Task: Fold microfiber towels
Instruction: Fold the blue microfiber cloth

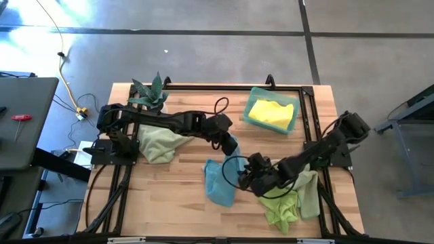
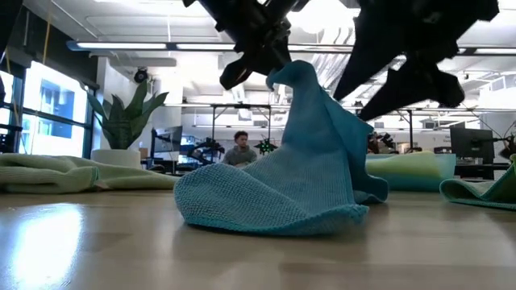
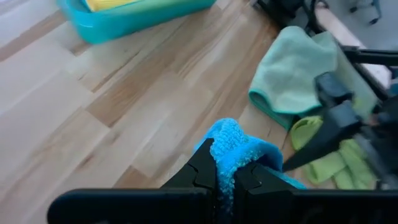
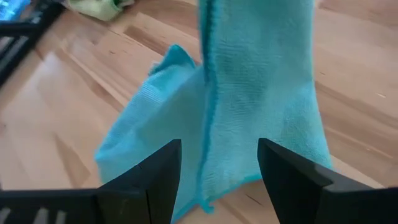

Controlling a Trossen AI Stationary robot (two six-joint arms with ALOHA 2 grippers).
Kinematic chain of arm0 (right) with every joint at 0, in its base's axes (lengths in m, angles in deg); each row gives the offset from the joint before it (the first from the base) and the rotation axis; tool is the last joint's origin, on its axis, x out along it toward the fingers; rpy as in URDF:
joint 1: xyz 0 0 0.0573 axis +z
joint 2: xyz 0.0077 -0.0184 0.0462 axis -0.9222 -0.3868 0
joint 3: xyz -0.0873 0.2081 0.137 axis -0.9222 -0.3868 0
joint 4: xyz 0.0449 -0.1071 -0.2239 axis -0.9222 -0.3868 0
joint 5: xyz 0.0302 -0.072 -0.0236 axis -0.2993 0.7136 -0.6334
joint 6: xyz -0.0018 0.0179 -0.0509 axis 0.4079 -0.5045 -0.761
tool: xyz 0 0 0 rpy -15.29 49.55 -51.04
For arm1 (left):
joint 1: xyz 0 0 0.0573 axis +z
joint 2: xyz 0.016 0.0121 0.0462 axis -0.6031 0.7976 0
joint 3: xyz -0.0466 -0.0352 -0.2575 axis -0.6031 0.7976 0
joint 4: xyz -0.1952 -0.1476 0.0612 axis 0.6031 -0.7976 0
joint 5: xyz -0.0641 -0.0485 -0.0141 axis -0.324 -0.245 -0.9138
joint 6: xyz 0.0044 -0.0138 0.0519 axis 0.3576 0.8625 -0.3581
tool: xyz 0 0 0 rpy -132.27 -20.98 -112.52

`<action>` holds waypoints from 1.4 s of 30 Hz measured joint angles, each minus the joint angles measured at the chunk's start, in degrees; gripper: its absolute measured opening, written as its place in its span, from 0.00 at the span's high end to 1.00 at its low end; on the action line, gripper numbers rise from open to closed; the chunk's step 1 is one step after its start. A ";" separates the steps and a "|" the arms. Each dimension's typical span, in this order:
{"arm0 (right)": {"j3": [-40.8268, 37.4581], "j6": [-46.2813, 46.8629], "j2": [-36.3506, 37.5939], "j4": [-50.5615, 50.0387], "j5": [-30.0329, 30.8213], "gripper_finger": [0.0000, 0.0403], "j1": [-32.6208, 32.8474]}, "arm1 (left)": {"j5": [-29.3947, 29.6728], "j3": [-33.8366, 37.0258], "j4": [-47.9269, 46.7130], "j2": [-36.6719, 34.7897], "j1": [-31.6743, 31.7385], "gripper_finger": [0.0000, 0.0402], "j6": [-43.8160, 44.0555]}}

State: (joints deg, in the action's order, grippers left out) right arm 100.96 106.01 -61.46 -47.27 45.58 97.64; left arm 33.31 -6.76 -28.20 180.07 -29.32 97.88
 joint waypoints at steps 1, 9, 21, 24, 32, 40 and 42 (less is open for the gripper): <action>0.00 0.33 -0.46 0.02 -0.23 0.49 0.00 | -0.65 0.00 0.65 0.00 0.08 1.00 0.01; 0.00 2.78 -3.28 -0.89 -1.31 0.51 -0.09 | -2.90 0.00 4.02 0.00 0.08 1.00 -0.02; 0.00 0.38 -3.27 -2.89 -8.82 0.91 -0.07 | -3.51 0.00 0.95 0.00 -0.07 1.00 -1.04; 0.00 0.07 -3.25 -3.11 -8.83 0.98 -0.07 | -5.28 0.00 0.88 0.00 -0.40 1.00 -1.64; 0.00 -4.19 3.29 -6.71 -9.97 1.00 -0.13 | -18.44 0.00 -2.62 0.00 -3.80 1.00 -6.23; 0.00 -9.78 14.25 -8.31 -11.36 1.00 -1.26 | -29.95 0.00 -5.00 0.00 -5.90 0.99 -10.00; 0.00 -11.25 16.55 -7.88 -13.16 1.00 -2.02 | -33.14 0.00 -5.00 0.00 -6.00 0.99 -9.66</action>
State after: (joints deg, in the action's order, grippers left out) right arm 100.96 94.76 -44.91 -55.16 32.42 95.62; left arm 0.16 -6.76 -33.20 180.07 -35.31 88.22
